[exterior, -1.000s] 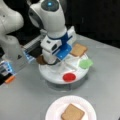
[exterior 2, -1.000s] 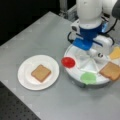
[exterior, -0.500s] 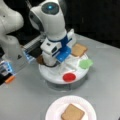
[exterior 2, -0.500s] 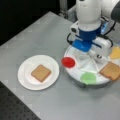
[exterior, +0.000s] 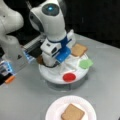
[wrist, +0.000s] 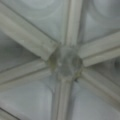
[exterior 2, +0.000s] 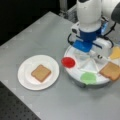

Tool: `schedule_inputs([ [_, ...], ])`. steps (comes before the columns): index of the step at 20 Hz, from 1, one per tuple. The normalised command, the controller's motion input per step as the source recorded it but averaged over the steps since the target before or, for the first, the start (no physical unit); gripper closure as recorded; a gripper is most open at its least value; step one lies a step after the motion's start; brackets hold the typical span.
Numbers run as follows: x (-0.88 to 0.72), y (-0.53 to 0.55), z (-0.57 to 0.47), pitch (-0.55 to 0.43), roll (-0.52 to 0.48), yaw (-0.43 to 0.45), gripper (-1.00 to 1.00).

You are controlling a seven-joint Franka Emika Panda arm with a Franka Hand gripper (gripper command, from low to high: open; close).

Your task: Ingredient selection for cheeseburger or sandwich

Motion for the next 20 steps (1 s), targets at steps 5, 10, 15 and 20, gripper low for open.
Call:
schedule_inputs([
  [5, -0.20, 0.09, -0.11, -0.083, -0.102, 0.044, -1.00],
  [10, -0.18, 0.07, -0.11, -0.075, -0.123, 0.021, -1.00],
  [15, -0.04, 0.09, -0.16, -0.060, -0.205, -0.073, -1.00],
  [20, 0.12, 0.17, -0.11, -0.022, -0.187, -0.108, -1.00],
])
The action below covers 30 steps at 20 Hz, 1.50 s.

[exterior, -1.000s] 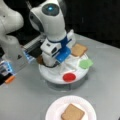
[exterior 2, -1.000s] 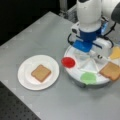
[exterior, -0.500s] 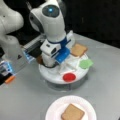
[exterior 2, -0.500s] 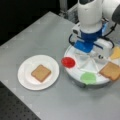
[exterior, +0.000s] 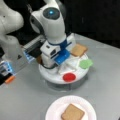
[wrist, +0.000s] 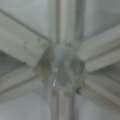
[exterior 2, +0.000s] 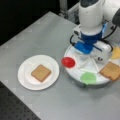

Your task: Ingredient selection for cheeseburger or sandwich

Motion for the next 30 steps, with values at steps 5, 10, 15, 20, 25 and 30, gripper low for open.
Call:
schedule_inputs([
  [5, 0.16, 0.13, -0.03, 0.015, -0.170, -0.012, -1.00],
  [10, 0.13, 0.04, 0.01, 0.048, -0.163, 0.079, -1.00],
  [15, 0.11, -0.01, 0.01, 0.039, -0.208, 0.115, -1.00],
  [20, 0.08, 0.02, -0.01, 0.006, -0.193, 0.103, -1.00],
  [25, 0.06, 0.09, -0.04, -0.019, -0.129, 0.085, -1.00],
  [30, 0.05, 0.11, -0.05, -0.042, -0.123, 0.101, -1.00],
])
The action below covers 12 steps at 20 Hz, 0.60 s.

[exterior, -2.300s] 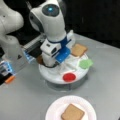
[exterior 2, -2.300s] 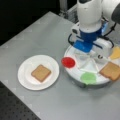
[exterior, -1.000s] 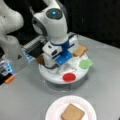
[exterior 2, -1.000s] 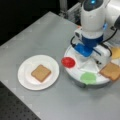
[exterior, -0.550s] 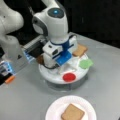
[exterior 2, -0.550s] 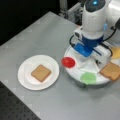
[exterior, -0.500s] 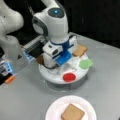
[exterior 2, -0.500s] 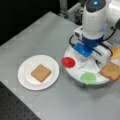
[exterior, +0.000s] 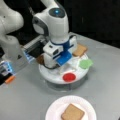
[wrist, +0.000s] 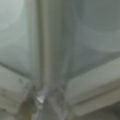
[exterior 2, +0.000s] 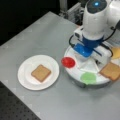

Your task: Ingredient selection for cheeseburger or sandwich

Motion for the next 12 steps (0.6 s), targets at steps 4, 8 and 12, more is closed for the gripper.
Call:
schedule_inputs([
  [4, 0.03, 0.08, -0.04, -0.058, -0.126, 0.136, -1.00],
  [8, 0.00, 0.03, -0.04, -0.057, -0.131, 0.162, -1.00],
  [12, -0.02, -0.01, -0.05, -0.075, -0.132, 0.202, -1.00],
])
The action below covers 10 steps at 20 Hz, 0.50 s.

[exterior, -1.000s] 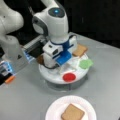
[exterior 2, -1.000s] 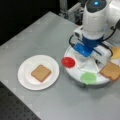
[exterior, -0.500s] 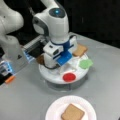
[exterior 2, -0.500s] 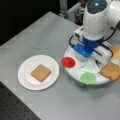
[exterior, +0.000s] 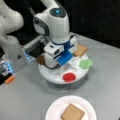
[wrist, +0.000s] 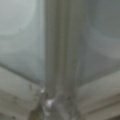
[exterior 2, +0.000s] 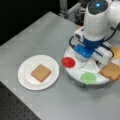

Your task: Ingredient selection for cheeseburger or sandwich

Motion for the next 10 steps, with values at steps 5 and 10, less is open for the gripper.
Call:
schedule_inputs([
  [5, -0.03, -0.06, -0.08, -0.092, -0.126, 0.267, -1.00],
  [10, -0.05, -0.08, -0.09, -0.077, -0.051, 0.331, -1.00],
])
